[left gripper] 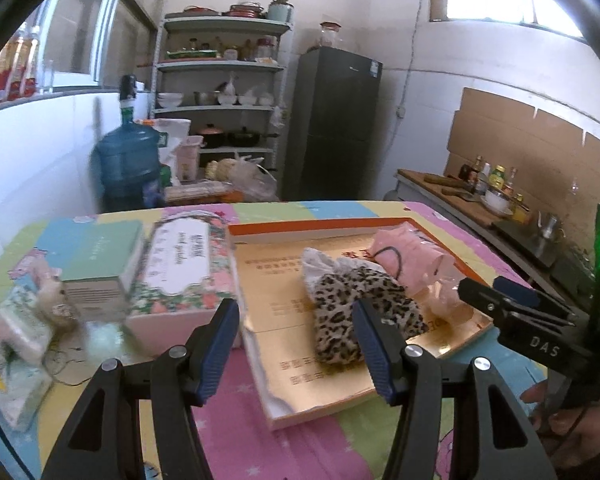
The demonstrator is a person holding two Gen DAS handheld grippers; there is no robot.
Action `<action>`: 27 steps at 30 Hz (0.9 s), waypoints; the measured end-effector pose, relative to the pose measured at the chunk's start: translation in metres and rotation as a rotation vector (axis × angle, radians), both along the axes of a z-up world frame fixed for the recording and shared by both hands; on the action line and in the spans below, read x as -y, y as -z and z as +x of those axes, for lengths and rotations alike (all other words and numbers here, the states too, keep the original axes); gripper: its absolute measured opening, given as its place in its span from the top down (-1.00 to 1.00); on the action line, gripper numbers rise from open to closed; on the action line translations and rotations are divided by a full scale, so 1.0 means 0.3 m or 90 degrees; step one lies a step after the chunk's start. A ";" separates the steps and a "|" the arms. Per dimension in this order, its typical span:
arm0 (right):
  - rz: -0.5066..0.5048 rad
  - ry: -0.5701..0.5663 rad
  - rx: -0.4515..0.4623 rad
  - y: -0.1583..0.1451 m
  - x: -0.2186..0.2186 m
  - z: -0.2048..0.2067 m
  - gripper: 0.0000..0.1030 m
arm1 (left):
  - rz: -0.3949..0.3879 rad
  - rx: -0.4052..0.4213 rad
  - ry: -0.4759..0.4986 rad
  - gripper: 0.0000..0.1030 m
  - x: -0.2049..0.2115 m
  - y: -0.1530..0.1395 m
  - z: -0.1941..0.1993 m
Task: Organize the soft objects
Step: 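Open the right tool over the tray while the left tool releases the cloth inside, then withdraw both tools from the tray back toward the remaining pile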
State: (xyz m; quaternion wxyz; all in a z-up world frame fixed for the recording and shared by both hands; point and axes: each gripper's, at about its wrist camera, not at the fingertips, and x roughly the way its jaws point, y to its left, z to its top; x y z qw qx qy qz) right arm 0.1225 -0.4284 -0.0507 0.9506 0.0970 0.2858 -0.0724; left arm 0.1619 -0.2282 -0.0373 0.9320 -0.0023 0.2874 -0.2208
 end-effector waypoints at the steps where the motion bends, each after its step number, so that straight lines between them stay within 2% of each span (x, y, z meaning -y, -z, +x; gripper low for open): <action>1: -0.001 -0.001 0.002 -0.005 -0.010 -0.004 -0.49 | 0.001 0.001 -0.003 -0.14 -0.014 -0.001 -0.003; 13: -0.017 -0.041 0.034 -0.071 -0.176 -0.045 -0.49 | -0.001 0.009 -0.057 -0.14 -0.164 -0.033 -0.062; 27: -0.030 -0.104 0.045 -0.105 -0.383 -0.048 -0.49 | 0.001 0.032 -0.108 -0.14 -0.355 -0.057 -0.128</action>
